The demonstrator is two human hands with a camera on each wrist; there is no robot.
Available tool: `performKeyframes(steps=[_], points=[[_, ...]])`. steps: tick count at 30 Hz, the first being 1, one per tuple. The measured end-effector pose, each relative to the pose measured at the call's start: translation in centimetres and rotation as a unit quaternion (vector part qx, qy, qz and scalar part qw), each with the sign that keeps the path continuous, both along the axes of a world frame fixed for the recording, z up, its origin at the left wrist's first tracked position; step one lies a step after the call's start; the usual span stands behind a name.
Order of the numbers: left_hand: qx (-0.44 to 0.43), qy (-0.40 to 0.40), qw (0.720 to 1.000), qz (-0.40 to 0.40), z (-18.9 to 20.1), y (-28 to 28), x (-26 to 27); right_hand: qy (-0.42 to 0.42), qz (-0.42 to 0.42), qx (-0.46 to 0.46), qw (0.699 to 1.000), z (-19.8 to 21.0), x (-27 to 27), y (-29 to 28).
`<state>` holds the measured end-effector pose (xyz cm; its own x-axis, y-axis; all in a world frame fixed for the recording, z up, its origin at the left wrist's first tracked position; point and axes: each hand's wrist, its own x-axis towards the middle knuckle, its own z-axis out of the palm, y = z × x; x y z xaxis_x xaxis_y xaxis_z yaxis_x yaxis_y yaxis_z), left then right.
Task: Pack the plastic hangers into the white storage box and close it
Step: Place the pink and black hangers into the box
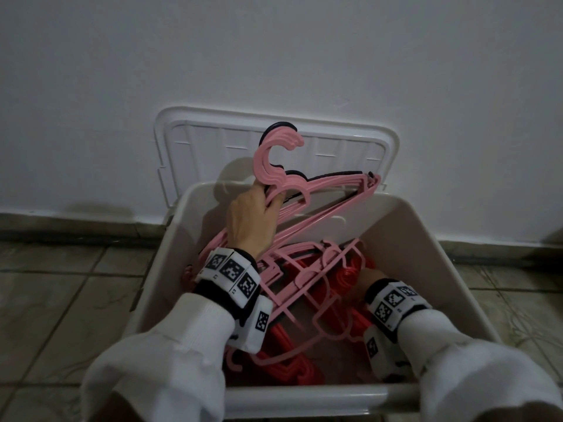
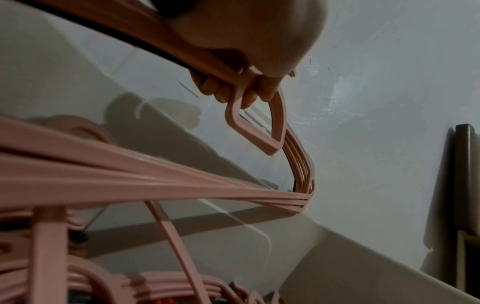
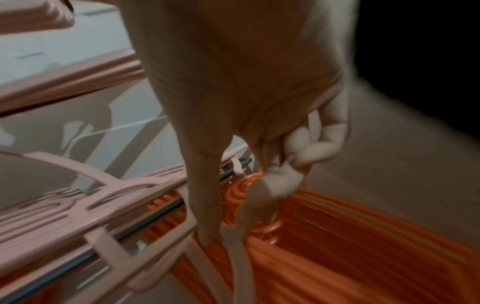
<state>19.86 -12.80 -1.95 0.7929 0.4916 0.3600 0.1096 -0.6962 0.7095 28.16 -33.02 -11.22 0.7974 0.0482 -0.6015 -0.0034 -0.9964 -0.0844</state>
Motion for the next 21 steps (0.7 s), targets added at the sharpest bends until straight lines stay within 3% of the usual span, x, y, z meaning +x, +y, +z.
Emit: performKeyframes(steps=[21], points=[[0.004, 0.0, 1.0, -0.015, -0.4, 0.1, 0.1, -0.026, 0.072, -0.033, 0.997, 0.9, -1.4, 0.0]])
